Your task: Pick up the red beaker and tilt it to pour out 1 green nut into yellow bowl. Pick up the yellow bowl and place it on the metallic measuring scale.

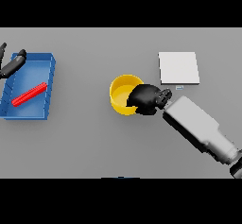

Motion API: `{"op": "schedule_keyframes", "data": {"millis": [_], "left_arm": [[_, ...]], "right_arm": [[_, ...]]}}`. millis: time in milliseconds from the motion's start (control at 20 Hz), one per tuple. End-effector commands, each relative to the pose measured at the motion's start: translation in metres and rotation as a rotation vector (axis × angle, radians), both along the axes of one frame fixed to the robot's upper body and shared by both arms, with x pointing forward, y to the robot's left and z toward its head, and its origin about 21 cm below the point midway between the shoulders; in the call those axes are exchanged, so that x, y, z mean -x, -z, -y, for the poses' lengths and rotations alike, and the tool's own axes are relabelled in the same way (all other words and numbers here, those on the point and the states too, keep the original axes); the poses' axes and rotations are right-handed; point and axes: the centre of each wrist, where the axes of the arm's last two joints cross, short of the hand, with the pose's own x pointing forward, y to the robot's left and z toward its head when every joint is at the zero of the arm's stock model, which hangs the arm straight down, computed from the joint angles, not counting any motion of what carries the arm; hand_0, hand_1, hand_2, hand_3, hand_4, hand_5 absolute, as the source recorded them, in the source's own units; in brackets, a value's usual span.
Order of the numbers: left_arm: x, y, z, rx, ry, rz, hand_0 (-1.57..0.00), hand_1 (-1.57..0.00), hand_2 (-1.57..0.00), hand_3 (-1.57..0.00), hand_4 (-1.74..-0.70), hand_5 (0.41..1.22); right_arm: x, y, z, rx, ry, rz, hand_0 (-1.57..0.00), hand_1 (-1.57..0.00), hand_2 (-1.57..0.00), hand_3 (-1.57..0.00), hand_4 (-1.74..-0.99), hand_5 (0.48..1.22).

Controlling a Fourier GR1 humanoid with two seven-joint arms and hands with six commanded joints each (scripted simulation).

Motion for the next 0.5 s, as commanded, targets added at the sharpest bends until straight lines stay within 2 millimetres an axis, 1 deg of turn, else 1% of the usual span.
{"op": "schedule_keyframes", "data": {"millis": [0, 100, 150, 350, 450], "left_arm": [[-0.001, -0.002, -0.001, -0.002, -0.006, -0.009, 0.00, 0.00, 0.00, 0.00, -0.72, 0.695], [0.000, -0.001, -0.002, 0.000, -0.003, -0.015, 0.00, 0.00, 0.00, 0.00, -0.72, 0.696], [0.000, 0.001, 0.001, -0.004, 0.002, -0.017, 0.00, 0.00, 0.00, 0.00, -0.72, 0.695], [0.001, 0.002, -0.002, -0.003, -0.009, -0.012, 0.00, 0.00, 0.00, 0.00, -0.72, 0.696], [0.002, 0.001, 0.000, -0.004, -0.004, -0.010, 0.00, 0.00, 0.00, 0.00, -0.72, 0.694]], "right_arm": [[0.001, 0.000, -0.001, 0.001, 0.008, 0.005, -1.43, -1.42, -1.24, -1.18, -1.689, 1.184], [0.000, 0.000, 0.002, -0.017, 0.007, 0.015, -1.48, -1.48, -1.29, -1.23, -1.708, 1.197], [0.001, -0.001, 0.002, -0.022, 0.019, 0.012, -1.50, -1.50, -1.31, -1.25, -1.714, 1.202], [-0.002, -0.016, 0.012, -0.053, 0.042, 0.012, -1.54, -1.54, -1.33, -1.34, -1.730, 1.213], [-0.002, -0.027, 0.014, -0.061, 0.068, 0.017, -1.55, -1.55, -1.34, -1.32, -1.734, 1.216]]}}
